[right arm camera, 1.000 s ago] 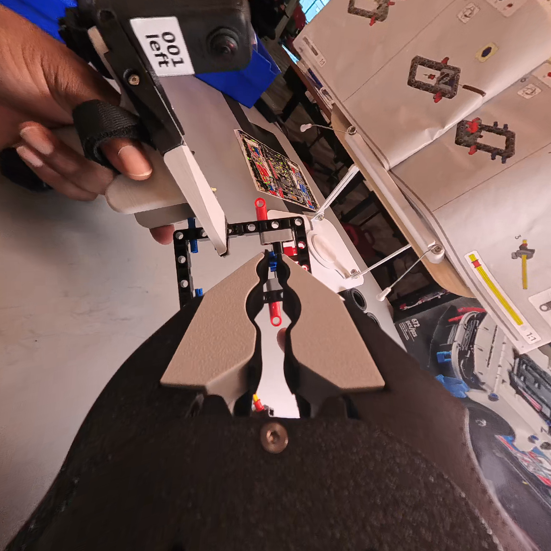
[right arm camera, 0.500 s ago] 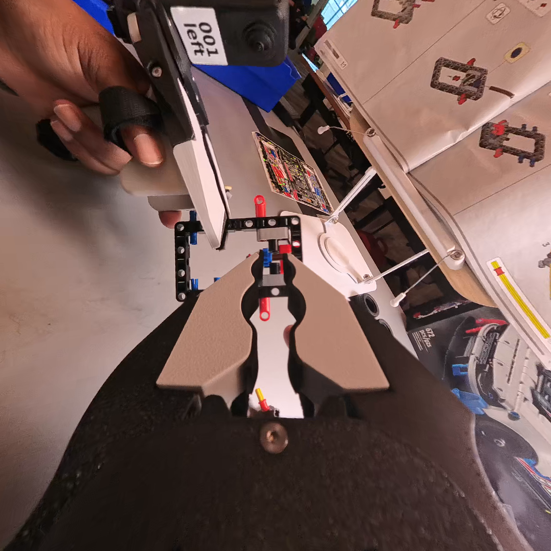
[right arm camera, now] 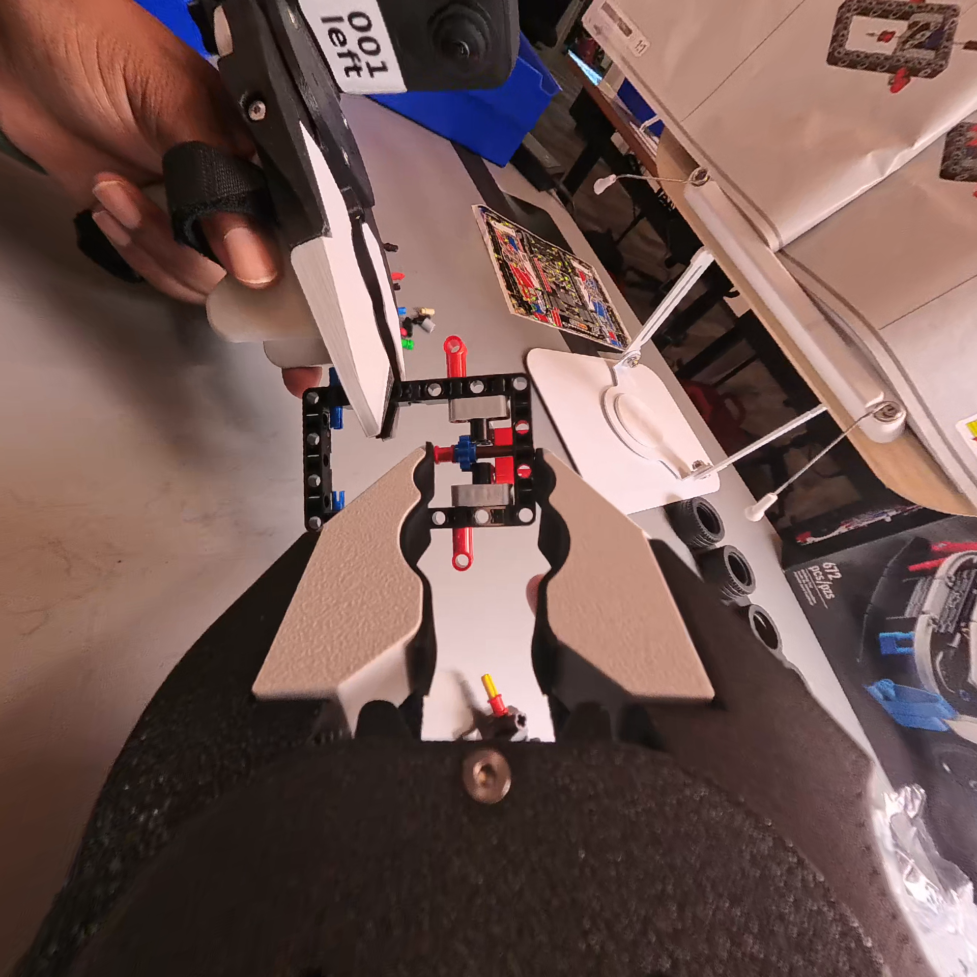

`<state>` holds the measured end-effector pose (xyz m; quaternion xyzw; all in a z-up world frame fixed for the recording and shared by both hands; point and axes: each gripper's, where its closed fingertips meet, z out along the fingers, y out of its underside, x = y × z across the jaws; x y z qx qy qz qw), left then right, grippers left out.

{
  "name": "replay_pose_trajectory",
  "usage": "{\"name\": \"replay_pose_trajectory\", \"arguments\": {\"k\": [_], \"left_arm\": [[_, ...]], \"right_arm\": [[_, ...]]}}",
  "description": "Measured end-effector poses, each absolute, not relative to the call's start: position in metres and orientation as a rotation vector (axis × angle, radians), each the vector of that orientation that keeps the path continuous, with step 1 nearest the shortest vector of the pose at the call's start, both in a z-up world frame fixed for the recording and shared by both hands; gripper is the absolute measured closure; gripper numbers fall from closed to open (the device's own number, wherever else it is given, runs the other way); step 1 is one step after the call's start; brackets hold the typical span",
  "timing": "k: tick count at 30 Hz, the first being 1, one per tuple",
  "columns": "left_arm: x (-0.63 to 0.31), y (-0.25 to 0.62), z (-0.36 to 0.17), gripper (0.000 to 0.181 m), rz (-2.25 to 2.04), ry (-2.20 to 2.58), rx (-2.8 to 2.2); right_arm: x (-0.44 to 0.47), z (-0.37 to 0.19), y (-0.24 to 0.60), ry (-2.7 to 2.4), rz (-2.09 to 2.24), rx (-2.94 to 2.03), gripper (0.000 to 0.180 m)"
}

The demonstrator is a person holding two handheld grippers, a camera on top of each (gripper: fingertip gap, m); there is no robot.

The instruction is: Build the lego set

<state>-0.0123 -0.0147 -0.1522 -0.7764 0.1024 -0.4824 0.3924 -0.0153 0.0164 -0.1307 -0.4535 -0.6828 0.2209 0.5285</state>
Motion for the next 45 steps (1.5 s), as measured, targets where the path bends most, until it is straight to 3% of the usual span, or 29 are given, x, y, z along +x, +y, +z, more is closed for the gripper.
{"name": "replay_pose_trajectory", "arguments": {"k": [20,26,27,33,36,38,40,43,45], "left_arm": [[-0.016,-0.018,-0.157,0.175,-1.252,0.303,-1.983],[-0.026,-0.012,-0.155,0.168,-1.094,0.383,-1.943],[-0.027,-0.012,-0.154,0.174,-1.053,0.413,-1.944],[-0.027,-0.014,-0.147,0.174,-0.945,0.522,-1.907],[-0.025,-0.017,-0.137,0.16,-0.958,0.549,-1.843],[-0.023,-0.019,-0.134,0.174,-0.932,0.576,-1.828],[-0.024,-0.019,-0.132,0.174,-0.853,0.623,-1.819],[-0.026,-0.021,-0.115,0.175,-0.824,0.654,-1.721],[-0.029,-0.024,-0.105,0.175,-0.821,0.668,-1.651]], "right_arm": [[-0.02,-0.134,0.014,-1.621,0.569,-1.092,0.145],[-0.017,-0.137,0.021,-1.648,0.421,-1.041,0.154],[-0.017,-0.137,0.019,-1.66,0.399,-1.023,0.154],[-0.016,-0.128,0.016,-1.639,0.376,-1.012,0.154],[-0.017,-0.118,0.011,-1.623,0.347,-0.971,0.154],[-0.018,-0.114,0.006,-1.618,0.321,-0.932,0.154],[-0.019,-0.109,0.002,-1.601,0.308,-0.903,0.154],[-0.015,-0.086,-0.002,-1.487,0.563,-0.953,0.156],[-0.011,-0.078,-0.001,-1.442,0.805,-1.05,0.137]]}}
